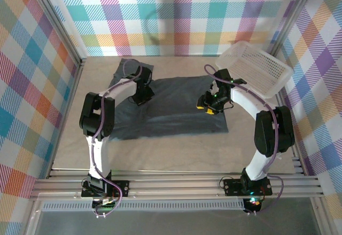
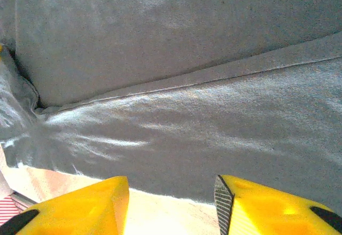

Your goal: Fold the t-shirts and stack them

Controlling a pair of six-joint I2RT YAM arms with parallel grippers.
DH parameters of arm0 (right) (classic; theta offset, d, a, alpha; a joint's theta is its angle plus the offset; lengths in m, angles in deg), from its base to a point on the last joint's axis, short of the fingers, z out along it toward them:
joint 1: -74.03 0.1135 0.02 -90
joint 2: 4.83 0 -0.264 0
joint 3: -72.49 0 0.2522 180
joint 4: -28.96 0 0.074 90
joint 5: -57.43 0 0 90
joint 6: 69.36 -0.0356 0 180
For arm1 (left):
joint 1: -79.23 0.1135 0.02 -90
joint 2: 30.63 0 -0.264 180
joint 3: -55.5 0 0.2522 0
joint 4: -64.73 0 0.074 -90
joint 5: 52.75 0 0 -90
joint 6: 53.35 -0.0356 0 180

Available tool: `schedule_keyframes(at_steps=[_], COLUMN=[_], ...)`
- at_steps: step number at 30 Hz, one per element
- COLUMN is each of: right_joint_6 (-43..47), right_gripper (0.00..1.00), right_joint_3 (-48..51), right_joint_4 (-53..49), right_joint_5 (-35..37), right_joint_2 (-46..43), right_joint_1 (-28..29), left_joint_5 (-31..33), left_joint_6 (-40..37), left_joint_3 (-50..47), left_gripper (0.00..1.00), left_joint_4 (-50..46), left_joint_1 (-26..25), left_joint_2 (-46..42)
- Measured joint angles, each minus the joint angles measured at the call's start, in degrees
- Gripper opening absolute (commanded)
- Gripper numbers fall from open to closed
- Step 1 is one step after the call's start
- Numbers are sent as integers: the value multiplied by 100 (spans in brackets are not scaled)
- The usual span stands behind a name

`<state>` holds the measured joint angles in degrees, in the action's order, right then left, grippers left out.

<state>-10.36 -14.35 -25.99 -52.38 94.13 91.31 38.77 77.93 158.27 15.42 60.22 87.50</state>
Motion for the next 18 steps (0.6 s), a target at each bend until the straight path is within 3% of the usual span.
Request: schedule_keyframes(at_steps=[2,4,6,10,14,18], right_joint_6=[-2,-2,-4,44,118,195], right_gripper=[47,46,45,42,39,39], right_joint_3=[0,22,68,70,13,-125], right_joint_4=[0,4,-7,-85,-273,-560], right_joint_5=[9,50,118,313,538,752], right_joint_2=[2,2,15,313,861,1285], right_joint_1=[0,-37,-79,-164,-197,-109], left_joint_5=[146,332,492,505,238,72], left_joint_6=[-9,44,136,450,723,890], left_joint_3=[136,188,87,-835,-1853,-2411], left_gripper=[49,48,43,21,18,17], left_joint_4=[-109,-232,-389,-522,-612,-658], left_joint_1=[0,0,2,160,739,1191], left_joint_2=[-2,-101,-352,-1480,-2149,-1840])
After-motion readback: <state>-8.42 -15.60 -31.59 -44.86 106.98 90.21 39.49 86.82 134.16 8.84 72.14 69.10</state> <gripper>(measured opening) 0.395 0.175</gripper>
